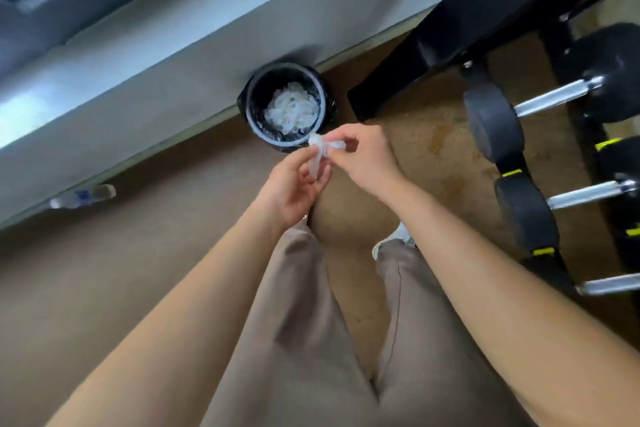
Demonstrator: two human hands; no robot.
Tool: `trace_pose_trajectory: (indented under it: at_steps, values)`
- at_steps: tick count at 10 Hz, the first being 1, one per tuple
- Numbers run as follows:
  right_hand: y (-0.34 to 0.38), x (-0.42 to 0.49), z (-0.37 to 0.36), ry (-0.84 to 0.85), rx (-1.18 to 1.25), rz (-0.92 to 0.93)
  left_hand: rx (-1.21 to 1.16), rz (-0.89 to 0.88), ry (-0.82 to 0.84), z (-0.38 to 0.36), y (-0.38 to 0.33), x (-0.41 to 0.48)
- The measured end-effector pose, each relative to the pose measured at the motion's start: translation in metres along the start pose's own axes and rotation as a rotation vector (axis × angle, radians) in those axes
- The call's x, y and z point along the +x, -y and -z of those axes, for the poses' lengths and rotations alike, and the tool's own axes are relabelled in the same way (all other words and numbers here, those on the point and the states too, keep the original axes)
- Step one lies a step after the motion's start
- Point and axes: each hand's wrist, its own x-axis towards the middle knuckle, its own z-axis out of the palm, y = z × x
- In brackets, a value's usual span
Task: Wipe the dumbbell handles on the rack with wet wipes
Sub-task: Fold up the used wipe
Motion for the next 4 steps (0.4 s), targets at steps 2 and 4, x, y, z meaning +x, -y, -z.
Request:
trace_pose_trajectory:
  at_steps: [2, 4]
  values:
    - [0.000, 0.032, -0.065, 0.112, -0.112, 0.034, 0.122, -0.083, -0.121, 0.044, -0.045, 0.034]
    - [-0.021, 0.057, -0.082, 0.093, -0.157, -0.120, 0.275, -0.173, -0.363, 0.063, -0.100, 0.087]
